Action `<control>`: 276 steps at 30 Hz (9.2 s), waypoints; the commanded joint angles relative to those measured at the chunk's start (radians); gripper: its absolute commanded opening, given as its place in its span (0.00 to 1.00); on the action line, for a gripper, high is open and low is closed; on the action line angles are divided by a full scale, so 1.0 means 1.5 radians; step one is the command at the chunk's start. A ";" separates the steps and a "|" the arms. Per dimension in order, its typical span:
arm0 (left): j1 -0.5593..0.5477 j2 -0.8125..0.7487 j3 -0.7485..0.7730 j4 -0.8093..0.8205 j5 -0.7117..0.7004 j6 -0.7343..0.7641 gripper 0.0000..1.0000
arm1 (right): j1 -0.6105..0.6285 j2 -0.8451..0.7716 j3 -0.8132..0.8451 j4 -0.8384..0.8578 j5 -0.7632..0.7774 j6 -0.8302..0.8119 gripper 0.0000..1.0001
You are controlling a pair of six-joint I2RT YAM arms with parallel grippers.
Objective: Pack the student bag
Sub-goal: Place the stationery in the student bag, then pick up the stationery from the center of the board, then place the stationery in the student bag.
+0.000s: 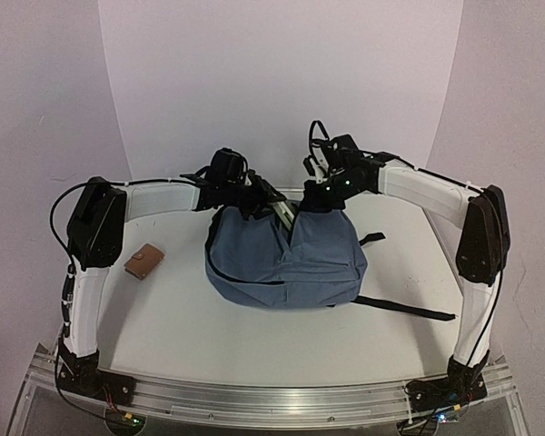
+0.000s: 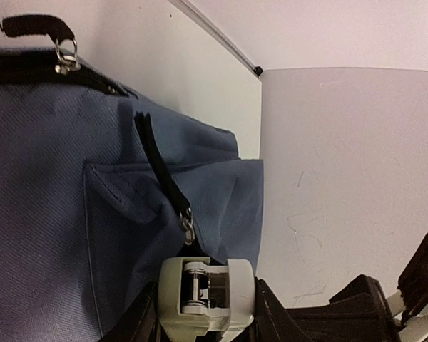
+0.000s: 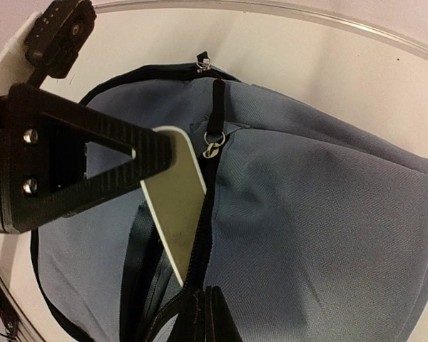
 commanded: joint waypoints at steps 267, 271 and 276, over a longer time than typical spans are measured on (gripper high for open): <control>0.022 0.030 -0.035 -0.234 0.114 0.188 0.29 | 0.030 -0.010 0.080 0.010 0.007 -0.028 0.00; 0.022 0.005 -0.026 -0.276 0.083 0.203 0.40 | 0.029 -0.011 0.078 0.010 0.007 -0.028 0.00; 0.024 -0.026 -0.025 -0.318 0.049 0.204 0.56 | 0.029 -0.012 0.075 0.011 0.006 -0.028 0.00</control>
